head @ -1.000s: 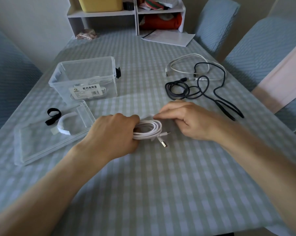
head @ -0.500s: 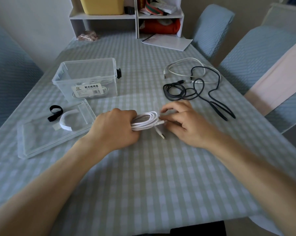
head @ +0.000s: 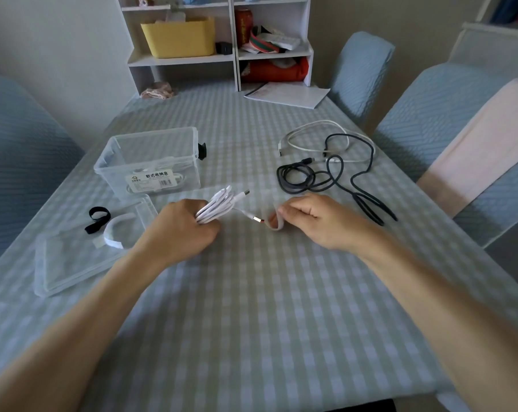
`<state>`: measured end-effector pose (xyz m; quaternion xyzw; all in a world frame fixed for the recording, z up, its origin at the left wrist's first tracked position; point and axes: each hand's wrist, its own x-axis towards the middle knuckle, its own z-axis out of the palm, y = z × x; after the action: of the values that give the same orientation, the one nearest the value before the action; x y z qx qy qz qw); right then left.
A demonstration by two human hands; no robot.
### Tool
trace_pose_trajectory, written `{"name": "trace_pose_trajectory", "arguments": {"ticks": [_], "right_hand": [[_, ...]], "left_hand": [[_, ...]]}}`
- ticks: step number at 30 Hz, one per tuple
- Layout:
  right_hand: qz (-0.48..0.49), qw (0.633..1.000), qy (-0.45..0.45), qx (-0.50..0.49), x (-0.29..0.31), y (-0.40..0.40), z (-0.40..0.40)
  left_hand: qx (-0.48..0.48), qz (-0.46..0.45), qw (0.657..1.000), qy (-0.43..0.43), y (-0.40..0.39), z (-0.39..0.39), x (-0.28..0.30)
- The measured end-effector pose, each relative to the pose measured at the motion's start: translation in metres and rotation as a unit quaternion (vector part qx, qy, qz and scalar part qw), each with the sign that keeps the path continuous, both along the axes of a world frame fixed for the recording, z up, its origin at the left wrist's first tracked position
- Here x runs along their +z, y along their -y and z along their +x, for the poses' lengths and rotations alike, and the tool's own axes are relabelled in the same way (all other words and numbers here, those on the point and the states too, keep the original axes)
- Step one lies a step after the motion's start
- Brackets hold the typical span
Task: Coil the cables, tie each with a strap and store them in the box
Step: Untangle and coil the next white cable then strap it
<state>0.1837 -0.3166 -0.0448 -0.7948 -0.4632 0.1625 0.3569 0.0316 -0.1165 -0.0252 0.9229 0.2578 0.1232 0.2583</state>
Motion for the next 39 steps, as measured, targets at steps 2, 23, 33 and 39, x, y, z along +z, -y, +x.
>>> {"name": "trace_pose_trajectory", "arguments": {"ticks": [2, 23, 33, 39], "right_hand": [[-0.008, 1.000, 0.012, 0.006, 0.000, -0.001, 0.003], [-0.064, 0.969, 0.231, 0.056, -0.007, 0.038, -0.047], [0.157, 0.969, 0.174, -0.082, 0.015, 0.045, -0.013], [0.097, 0.986, 0.135, 0.014, 0.003, 0.019, -0.007]], "left_hand": [[-0.001, 0.006, 1.000, 0.009, 0.004, 0.001, 0.001], [-0.107, 0.396, 0.896, -0.172, 0.054, 0.033, 0.008], [-0.118, 0.441, 0.851, -0.261, 0.064, 0.047, 0.017], [-0.146, 0.463, 0.824, -0.292, 0.072, 0.052, 0.024]]}}
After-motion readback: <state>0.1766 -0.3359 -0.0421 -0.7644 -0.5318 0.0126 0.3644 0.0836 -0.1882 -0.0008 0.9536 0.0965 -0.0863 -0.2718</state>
